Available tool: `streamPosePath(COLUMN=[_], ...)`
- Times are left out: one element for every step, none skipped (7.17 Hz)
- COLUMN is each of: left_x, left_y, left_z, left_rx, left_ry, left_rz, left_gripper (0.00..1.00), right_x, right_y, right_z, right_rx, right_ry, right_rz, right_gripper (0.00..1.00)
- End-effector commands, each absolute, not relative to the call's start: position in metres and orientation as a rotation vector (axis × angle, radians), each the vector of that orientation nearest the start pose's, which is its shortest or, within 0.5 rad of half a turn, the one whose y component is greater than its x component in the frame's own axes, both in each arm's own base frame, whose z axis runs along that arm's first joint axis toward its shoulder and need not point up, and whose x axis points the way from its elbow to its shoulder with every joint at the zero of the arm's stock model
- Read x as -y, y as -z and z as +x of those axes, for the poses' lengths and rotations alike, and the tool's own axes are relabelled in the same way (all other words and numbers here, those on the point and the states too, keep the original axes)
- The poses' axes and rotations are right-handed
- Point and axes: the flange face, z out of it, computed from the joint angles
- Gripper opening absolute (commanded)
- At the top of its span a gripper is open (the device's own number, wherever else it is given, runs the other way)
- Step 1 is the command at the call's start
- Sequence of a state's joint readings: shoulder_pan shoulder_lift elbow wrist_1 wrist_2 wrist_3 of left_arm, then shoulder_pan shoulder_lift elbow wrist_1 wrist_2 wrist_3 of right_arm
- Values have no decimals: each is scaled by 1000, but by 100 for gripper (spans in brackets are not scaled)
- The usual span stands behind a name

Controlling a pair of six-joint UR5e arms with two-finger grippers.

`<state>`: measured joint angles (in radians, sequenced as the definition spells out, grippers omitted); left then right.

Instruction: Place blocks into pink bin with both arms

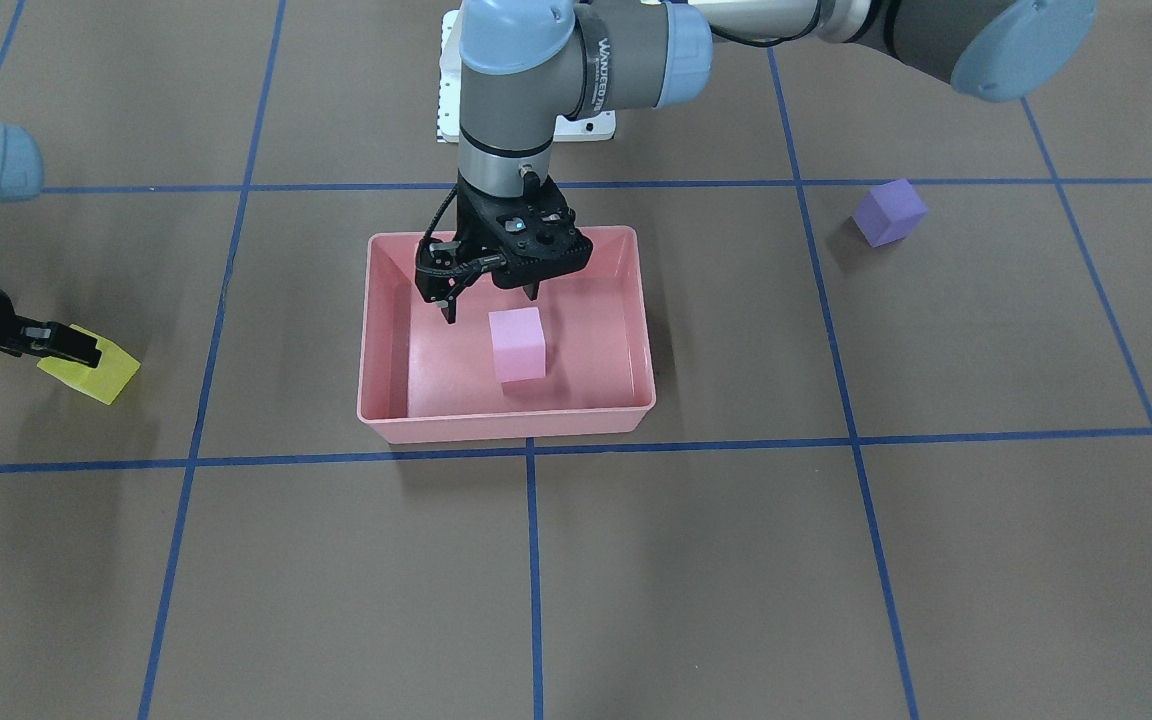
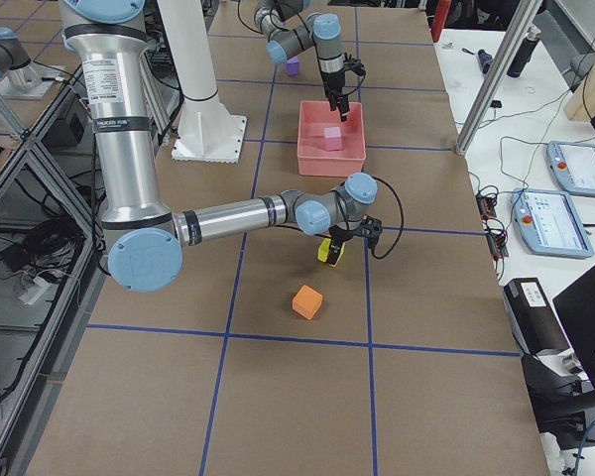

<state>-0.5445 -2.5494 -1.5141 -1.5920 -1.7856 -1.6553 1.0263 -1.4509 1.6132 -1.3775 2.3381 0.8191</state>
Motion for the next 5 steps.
streamPosePath(left_x=[472,473,473,473,473], left_y=[-64,-65,-65,-65,-65], left_z=[564,563,563,563,563], left_rx=[-970,-968,-967,-968,-968], left_ry=[477,479,479,479,479], left_rz=[22,22,22,22,22], left_gripper=[100,100,100,100,100], right_x=[505,503,502,503,504], right_y=[-550,-553,-554,-555,-556], right_z=[-252,-257,-257,-256,-256], right_rx=[803,798,795,788,783], right_ry=[-89,-83,-83,-87,-92], right_rz=[-223,-231,-233,-227,-225], right_gripper=[100,99,99,94,61])
